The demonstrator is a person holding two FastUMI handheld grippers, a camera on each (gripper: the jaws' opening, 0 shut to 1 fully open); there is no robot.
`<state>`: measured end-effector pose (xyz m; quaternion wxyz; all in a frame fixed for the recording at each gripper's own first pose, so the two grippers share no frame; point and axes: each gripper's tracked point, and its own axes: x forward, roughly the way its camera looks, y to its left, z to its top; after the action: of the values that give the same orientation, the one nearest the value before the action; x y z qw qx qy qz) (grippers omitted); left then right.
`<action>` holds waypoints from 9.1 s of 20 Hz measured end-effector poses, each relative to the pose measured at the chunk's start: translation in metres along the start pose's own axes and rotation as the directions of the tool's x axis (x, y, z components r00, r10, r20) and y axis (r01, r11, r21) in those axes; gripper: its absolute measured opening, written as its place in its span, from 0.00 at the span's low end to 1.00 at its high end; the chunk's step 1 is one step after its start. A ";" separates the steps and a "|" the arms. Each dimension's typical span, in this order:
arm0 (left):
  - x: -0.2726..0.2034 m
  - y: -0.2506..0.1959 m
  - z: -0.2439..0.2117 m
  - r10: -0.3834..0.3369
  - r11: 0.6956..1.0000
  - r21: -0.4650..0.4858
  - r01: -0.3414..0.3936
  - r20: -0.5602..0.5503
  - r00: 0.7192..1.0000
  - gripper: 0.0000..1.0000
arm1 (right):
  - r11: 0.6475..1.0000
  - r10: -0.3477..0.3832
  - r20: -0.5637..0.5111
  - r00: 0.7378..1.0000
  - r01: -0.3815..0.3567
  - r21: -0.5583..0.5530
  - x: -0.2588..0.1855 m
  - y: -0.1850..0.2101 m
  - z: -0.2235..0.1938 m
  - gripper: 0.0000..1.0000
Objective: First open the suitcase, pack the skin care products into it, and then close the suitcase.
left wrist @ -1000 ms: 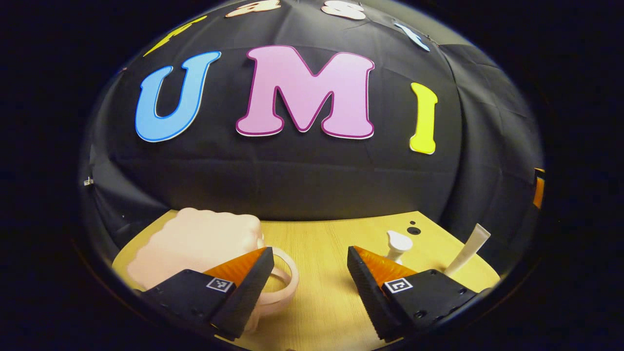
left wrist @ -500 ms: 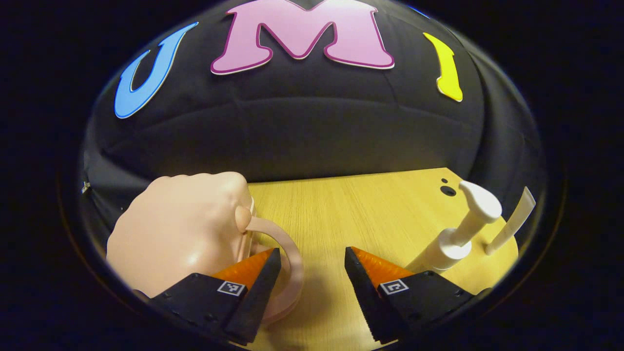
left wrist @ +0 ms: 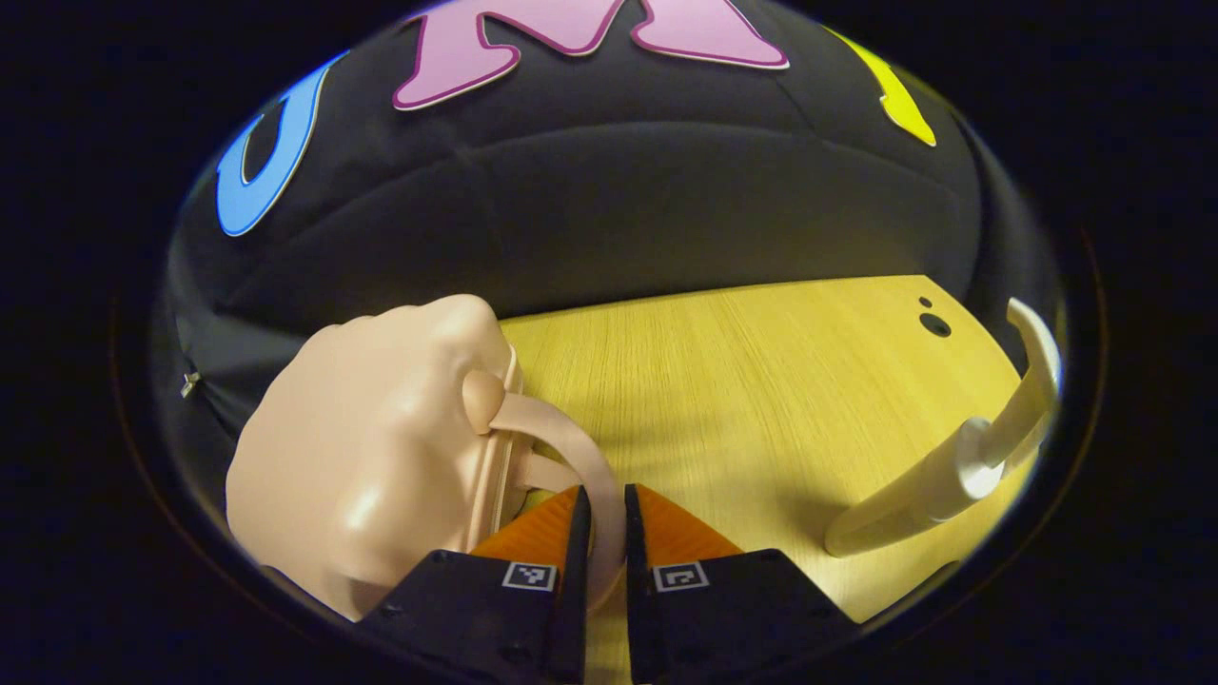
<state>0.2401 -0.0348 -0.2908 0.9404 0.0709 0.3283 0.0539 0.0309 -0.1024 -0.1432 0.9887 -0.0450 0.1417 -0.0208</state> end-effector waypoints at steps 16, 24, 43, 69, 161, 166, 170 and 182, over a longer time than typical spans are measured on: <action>-0.118 0.167 0.141 0.037 0.998 -0.049 -0.032 0.103 0.994 0.15 | 0.998 0.054 0.063 0.997 -0.056 0.039 -0.013 0.064 0.052 0.97; -0.129 0.359 0.146 0.176 0.982 0.035 -0.184 0.171 0.969 0.14 | 1.000 -0.004 0.031 1.000 0.003 0.030 -0.034 0.085 0.055 0.97; 0.031 0.566 -0.070 0.312 0.950 0.000 -0.313 -0.071 0.947 0.27 | 0.995 -0.095 -0.114 0.989 0.094 -0.019 -0.069 0.138 0.008 0.97; -0.107 -0.069 0.073 -0.336 0.936 0.074 0.345 0.486 0.807 0.98 | 0.993 -0.077 -0.163 0.984 0.091 0.080 0.021 -0.025 -0.074 0.97; -0.004 0.229 -0.058 -0.041 0.951 -0.309 0.011 -0.091 0.995 0.71 | 0.870 0.487 -0.211 0.848 -0.449 0.204 0.088 0.376 -0.014 0.39; -0.052 0.281 -0.075 0.032 0.901 -0.433 -0.005 0.055 0.998 0.73 | 0.882 0.469 -0.311 0.827 -0.417 0.222 0.103 0.413 -0.046 0.39; -0.093 0.329 -0.108 0.126 0.887 -0.457 -0.065 0.106 0.986 0.74 | 0.900 0.433 -0.415 0.800 -0.357 0.251 0.120 0.442 -0.084 0.39; -0.164 0.363 -0.124 0.100 0.896 -0.443 0.003 0.209 0.973 0.73 | 0.977 0.210 -0.724 0.657 -0.104 0.188 0.127 0.452 -0.165 0.42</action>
<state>0.0153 0.3103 -0.2259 0.9615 -0.1300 0.1964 0.1418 0.1186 0.3271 -0.3795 0.8449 0.0441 0.5317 0.0392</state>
